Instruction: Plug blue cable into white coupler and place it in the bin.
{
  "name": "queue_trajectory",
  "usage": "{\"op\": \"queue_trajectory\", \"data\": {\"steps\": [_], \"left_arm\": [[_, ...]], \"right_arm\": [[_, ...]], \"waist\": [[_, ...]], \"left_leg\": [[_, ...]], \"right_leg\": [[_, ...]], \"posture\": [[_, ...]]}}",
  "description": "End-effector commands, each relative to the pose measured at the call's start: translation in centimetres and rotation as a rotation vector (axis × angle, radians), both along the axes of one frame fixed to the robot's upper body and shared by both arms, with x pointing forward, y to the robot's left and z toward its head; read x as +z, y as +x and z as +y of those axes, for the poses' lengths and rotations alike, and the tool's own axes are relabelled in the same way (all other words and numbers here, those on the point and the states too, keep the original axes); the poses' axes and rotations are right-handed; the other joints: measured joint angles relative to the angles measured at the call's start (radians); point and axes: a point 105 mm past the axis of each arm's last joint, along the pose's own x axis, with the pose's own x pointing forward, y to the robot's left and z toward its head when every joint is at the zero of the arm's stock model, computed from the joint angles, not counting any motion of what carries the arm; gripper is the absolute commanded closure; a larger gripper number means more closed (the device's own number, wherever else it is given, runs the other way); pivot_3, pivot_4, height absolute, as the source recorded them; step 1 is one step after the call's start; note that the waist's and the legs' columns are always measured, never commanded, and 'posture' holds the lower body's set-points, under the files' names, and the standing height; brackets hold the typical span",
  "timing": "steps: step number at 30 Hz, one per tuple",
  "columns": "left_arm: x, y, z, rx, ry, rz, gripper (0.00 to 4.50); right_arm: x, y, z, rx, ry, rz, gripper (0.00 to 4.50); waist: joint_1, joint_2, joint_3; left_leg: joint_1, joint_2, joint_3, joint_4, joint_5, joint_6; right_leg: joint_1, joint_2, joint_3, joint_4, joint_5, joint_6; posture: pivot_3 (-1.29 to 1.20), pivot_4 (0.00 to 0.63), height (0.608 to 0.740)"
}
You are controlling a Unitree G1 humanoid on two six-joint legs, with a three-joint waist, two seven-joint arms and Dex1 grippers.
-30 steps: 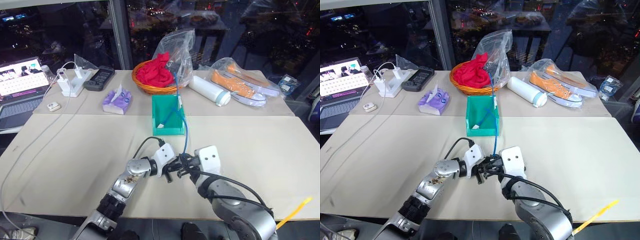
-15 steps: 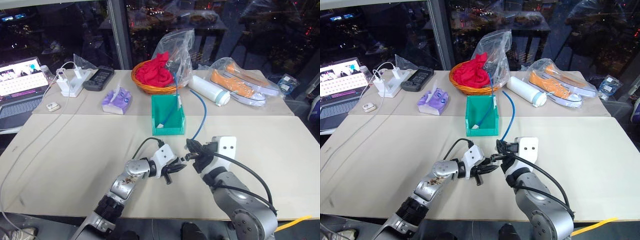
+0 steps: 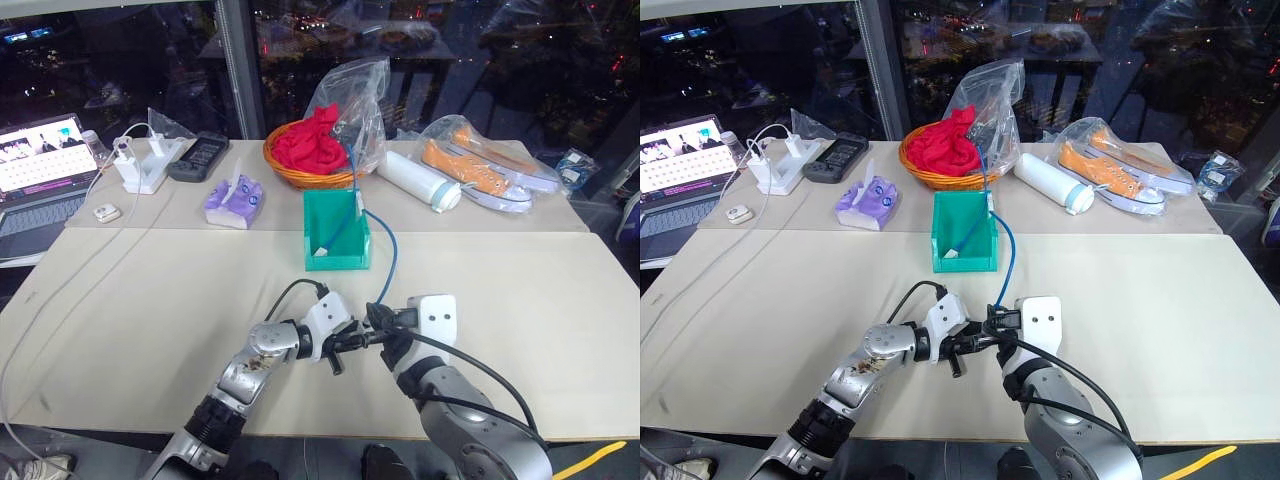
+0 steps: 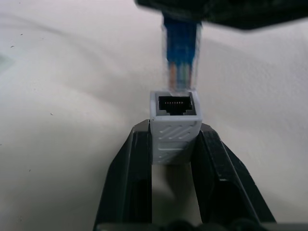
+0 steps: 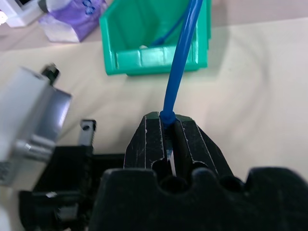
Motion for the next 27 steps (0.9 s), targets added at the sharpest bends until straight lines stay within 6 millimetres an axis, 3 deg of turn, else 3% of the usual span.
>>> {"op": "queue_trajectory", "data": {"steps": [1, 13, 27], "left_arm": [[0.6, -0.4, -0.5, -0.032, -0.009, -0.016, 3.85], [0.7, -0.5, -0.4, -0.028, -0.008, -0.023, 3.85], [0.7, -0.4, -0.3, -0.026, -0.009, -0.026, 3.85]], "right_arm": [[1.3, -0.2, 0.2, 0.009, 0.004, -0.062, 4.5], [0.8, 0.0, 0.5, 0.024, -0.041, -0.057, 4.5], [-1.7, -0.4, 1.3, 0.117, -0.24, -0.041, 4.5]], "waist": [[0.0, 0.0, 0.0], [0.0, 0.0, 0.0], [0.001, 0.0, 0.0]], "left_leg": [[0.0, 0.0, 0.0, 0.0, 0.0, 0.0], [0.0, 0.0, 0.0, 0.0, 0.0, 0.0], [0.0, 0.0, 0.0, 0.0, 0.0, 0.0]], "right_leg": [[0.0, 0.0, 0.0, 0.0, 0.0, 0.0], [0.0, 0.0, 0.0, 0.0, 0.0, 0.0], [0.0, 0.0, 0.0, 0.0, 0.0, 0.0]], "posture": [[0.0, 0.15, 0.722], [0.0, 0.15, 0.722], [0.0, 0.15, 0.722]]}}
